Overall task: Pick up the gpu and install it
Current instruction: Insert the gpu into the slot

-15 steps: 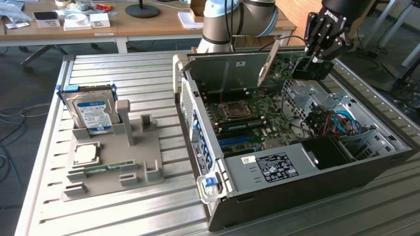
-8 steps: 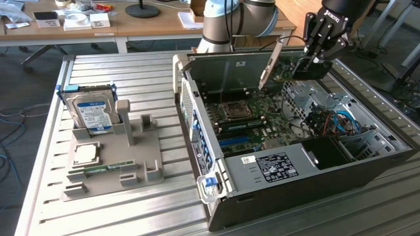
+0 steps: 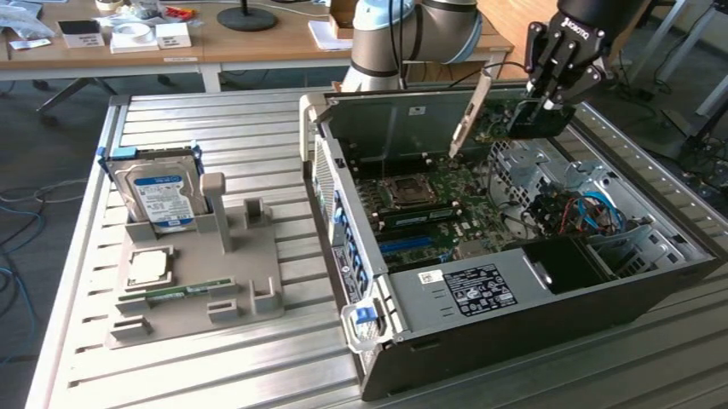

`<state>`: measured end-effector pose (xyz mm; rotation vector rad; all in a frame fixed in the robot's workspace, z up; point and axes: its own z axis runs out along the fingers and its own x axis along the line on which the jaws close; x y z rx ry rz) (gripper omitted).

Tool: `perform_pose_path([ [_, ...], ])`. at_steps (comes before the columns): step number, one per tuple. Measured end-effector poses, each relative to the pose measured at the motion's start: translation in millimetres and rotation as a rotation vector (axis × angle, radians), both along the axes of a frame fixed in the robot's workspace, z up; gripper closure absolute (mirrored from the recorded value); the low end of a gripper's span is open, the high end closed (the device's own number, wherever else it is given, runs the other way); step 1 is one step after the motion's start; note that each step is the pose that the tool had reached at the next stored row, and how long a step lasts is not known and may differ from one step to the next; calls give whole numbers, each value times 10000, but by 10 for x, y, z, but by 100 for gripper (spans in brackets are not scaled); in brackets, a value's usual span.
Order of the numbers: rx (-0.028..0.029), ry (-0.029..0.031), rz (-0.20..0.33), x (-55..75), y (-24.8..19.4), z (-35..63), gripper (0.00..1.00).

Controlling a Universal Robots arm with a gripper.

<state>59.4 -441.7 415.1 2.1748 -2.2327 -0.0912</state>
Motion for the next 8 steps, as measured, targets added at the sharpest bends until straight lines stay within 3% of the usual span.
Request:
perform_pose_path([
  [8, 20, -404, 119, -50, 0, -15, 73],
])
